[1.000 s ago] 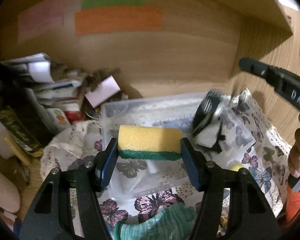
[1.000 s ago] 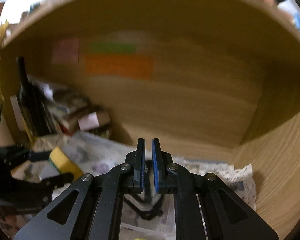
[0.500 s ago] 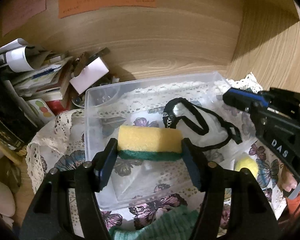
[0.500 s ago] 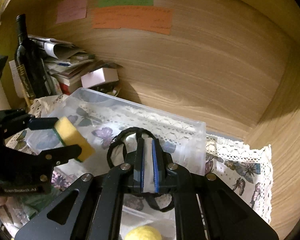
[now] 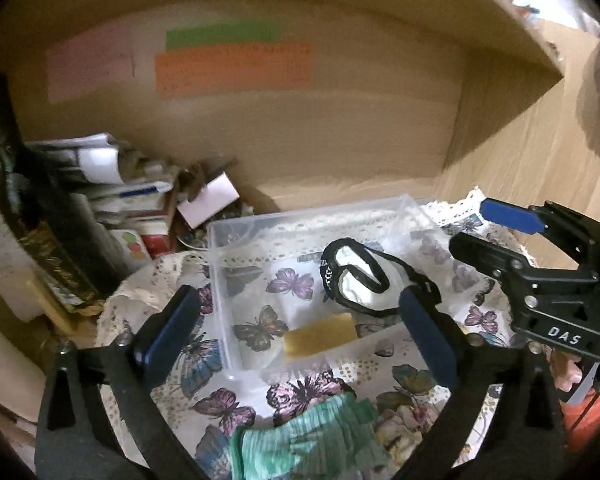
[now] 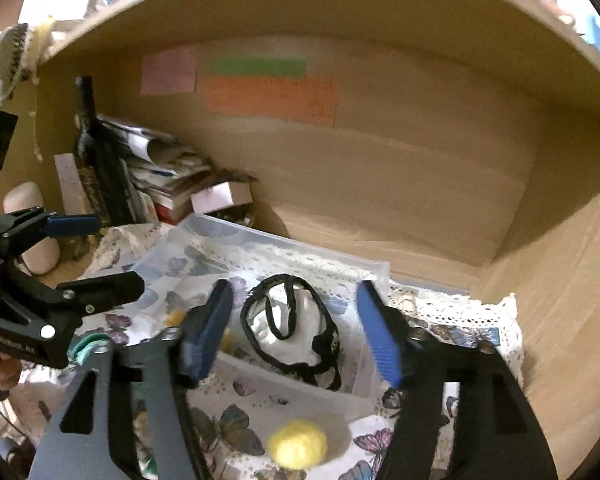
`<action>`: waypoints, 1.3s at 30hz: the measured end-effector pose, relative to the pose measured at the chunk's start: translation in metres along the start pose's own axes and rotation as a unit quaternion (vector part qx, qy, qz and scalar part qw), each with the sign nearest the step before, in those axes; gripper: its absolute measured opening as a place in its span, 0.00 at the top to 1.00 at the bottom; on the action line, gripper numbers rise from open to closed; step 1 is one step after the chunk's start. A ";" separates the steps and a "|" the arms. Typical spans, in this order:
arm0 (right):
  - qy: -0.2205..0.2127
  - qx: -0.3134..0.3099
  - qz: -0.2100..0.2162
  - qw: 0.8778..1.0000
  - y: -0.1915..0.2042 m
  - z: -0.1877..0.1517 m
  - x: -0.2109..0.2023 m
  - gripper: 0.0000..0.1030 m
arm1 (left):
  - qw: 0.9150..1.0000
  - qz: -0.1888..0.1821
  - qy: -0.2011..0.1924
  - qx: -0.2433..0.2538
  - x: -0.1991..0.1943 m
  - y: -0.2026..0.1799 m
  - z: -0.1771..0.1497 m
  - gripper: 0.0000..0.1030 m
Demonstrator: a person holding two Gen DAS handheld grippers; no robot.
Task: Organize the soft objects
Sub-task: 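Grasp the green knit cloth with the left tool while the right tool grasps the yellow felt ball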
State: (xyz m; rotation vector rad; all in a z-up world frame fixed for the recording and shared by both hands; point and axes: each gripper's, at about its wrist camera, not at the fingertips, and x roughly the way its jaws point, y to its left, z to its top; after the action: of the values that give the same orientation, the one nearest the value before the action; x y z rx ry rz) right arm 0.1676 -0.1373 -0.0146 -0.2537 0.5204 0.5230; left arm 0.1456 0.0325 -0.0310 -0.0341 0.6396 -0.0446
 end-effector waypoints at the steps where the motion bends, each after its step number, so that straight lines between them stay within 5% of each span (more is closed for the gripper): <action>1: -0.004 0.001 0.001 1.000 0.000 -0.001 -0.004 0.27 | 1.000 0.001 -0.005 0.002 -0.005 -0.001 -0.001 0.00; 8: 0.000 0.009 0.004 1.000 0.000 -0.023 -0.020 0.23 | 1.000 -0.008 0.003 0.011 -0.016 0.000 -0.026 0.00; 27: 0.131 0.061 0.009 0.989 -0.010 -0.100 0.028 0.24 | 0.993 -0.014 0.113 -0.032 0.033 0.015 -0.099 0.00; 34: 0.157 0.068 0.023 0.985 -0.014 -0.103 0.042 0.60 | 0.993 -0.039 0.111 -0.029 0.036 0.014 -0.103 0.31; 39: 0.143 0.074 0.026 0.987 -0.017 -0.104 0.035 0.62 | 0.995 -0.036 0.097 -0.008 0.030 0.008 -0.105 0.60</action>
State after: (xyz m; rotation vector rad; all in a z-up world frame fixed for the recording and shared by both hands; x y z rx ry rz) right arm 0.1608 -0.1741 -0.1187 -0.1745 0.8426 0.4986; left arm 0.1071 0.0366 -0.1330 -0.0686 0.8324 -0.1125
